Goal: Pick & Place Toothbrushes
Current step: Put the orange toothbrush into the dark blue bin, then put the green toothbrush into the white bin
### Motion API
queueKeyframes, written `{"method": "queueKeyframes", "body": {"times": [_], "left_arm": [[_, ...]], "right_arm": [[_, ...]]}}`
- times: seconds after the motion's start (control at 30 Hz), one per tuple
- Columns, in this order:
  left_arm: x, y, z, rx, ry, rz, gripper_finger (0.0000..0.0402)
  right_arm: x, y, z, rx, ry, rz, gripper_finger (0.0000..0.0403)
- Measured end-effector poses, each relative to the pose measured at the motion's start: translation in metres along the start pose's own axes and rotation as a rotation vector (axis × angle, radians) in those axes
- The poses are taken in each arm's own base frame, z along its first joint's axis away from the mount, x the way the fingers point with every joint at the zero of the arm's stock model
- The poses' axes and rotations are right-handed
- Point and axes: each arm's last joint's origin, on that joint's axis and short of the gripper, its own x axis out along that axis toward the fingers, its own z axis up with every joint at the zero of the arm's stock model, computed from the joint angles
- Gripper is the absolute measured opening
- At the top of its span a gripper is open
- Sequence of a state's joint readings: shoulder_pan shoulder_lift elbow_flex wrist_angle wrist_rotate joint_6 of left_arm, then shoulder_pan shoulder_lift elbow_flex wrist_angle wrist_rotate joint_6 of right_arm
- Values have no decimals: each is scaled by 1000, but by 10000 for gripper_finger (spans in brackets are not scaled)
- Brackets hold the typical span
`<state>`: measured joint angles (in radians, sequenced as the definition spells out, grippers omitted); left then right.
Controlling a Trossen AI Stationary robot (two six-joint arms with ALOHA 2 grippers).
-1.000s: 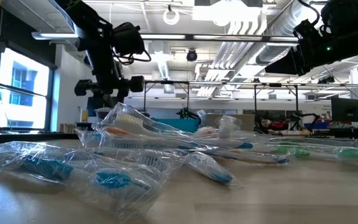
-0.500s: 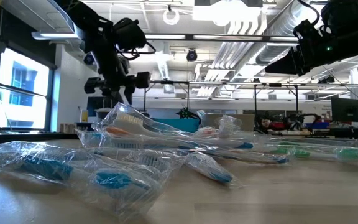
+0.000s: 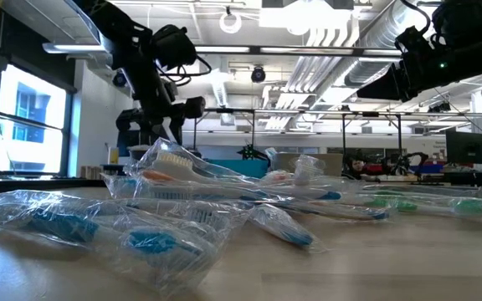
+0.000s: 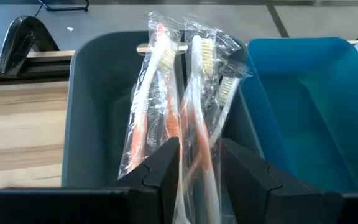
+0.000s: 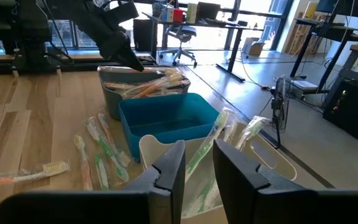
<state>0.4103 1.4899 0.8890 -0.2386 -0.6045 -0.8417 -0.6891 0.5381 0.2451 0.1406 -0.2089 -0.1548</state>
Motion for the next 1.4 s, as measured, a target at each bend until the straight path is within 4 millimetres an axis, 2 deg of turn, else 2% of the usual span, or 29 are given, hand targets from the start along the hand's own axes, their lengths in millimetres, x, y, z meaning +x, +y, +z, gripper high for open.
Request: {"method": "queueKeyframes", "body": {"times": [0.2,0.5,0.87,1.1,1.27,1.4], "left_arm": [[-2,4,-2,45,43,17,112],[-2,11,-6,17,77,78,112],[-18,-12,32,94,-11,9,112],[-33,-8,44,234,56,134,112],[-42,-7,50,327,77,93,112],[-44,-2,47,355,83,93,112]], "right_arm": [[0,0,0,0,1,0,75],[0,0,0,-4,1,0,75],[0,0,0,-7,2,0,75],[0,0,0,-7,2,0,75],[0,0,0,-7,2,0,75],[0,0,0,-7,3,0,75]]}}
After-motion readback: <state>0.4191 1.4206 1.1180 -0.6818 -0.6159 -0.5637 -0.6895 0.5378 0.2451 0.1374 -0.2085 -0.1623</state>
